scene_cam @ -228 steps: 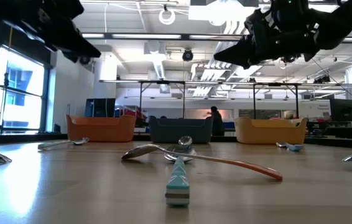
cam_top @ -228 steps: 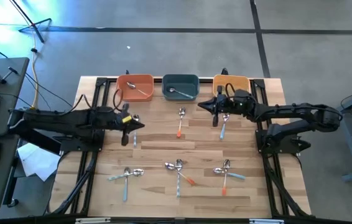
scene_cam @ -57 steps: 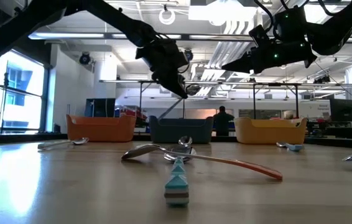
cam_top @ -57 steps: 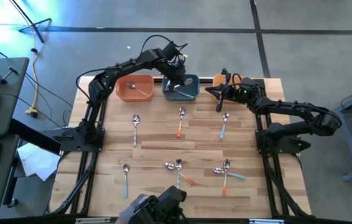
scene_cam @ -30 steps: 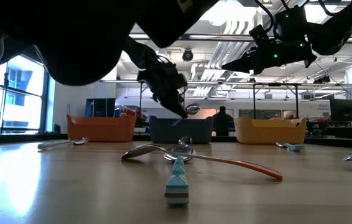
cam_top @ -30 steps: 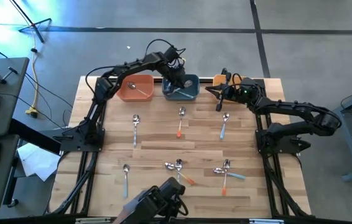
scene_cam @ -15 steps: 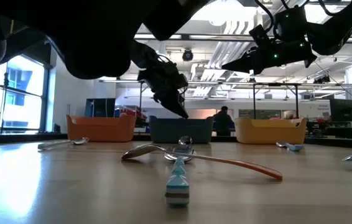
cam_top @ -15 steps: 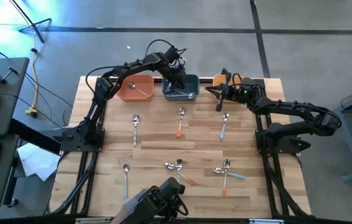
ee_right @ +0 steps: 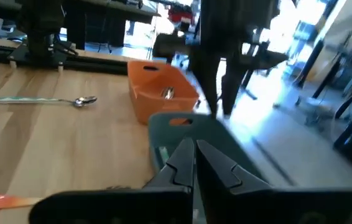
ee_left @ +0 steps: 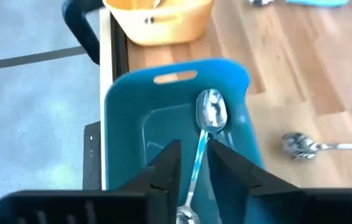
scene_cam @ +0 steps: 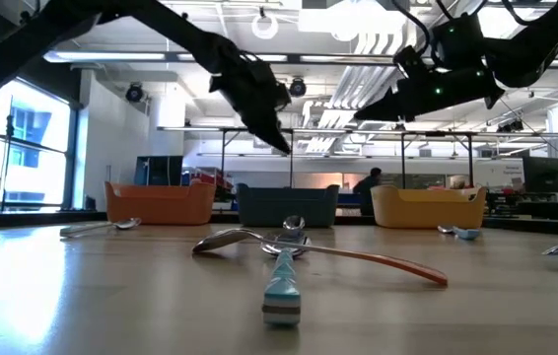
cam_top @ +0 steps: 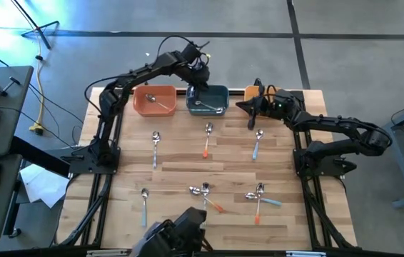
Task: Sort silverware by color (type)
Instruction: Put the blue spoon into the yellow bin
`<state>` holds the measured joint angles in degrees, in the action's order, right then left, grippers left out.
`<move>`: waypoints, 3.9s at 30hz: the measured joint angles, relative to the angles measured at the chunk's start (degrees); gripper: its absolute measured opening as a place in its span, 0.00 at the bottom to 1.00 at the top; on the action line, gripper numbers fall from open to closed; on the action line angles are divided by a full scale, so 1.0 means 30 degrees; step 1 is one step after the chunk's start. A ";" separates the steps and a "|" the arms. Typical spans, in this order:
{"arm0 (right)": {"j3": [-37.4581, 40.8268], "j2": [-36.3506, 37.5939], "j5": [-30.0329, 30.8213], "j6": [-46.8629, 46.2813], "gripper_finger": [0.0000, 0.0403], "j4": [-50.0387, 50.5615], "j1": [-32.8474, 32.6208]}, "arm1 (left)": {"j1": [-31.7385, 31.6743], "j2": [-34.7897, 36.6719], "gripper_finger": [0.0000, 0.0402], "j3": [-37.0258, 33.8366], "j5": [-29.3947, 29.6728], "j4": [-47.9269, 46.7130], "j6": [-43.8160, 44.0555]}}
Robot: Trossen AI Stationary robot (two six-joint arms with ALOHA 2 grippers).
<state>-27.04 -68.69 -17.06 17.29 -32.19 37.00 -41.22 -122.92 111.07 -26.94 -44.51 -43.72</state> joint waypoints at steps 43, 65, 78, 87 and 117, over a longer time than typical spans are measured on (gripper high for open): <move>-0.0812 0.0000 0.8530 -0.8269 0.04 0.7563 -1.1470 | 1.2939 1.6461 0.00 -2.7736 0.8734 2.2535 1.4064; -0.8014 -0.3210 1.1663 -2.0033 0.28 2.0591 -1.6919 | 1.6719 1.6498 0.00 -3.0920 1.0345 2.8559 1.3977; -0.9437 -0.5626 0.5657 -2.1740 0.43 2.4857 -2.1079 | 1.7237 1.6491 0.00 -3.0942 1.1587 2.7684 1.4881; -0.7530 -0.5632 0.5893 -2.2592 0.44 2.3268 -2.3054 | 1.7586 1.6483 0.00 -3.0942 1.2291 2.7707 1.4269; -0.6676 -0.8393 0.4961 -1.9609 0.44 2.1111 -2.2072 | 1.7123 1.6483 0.00 -3.0935 1.2546 2.7482 1.3840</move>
<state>-47.07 -93.86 -2.17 -41.54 31.14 -29.21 10.15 -73.47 18.26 10.70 37.93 -2.20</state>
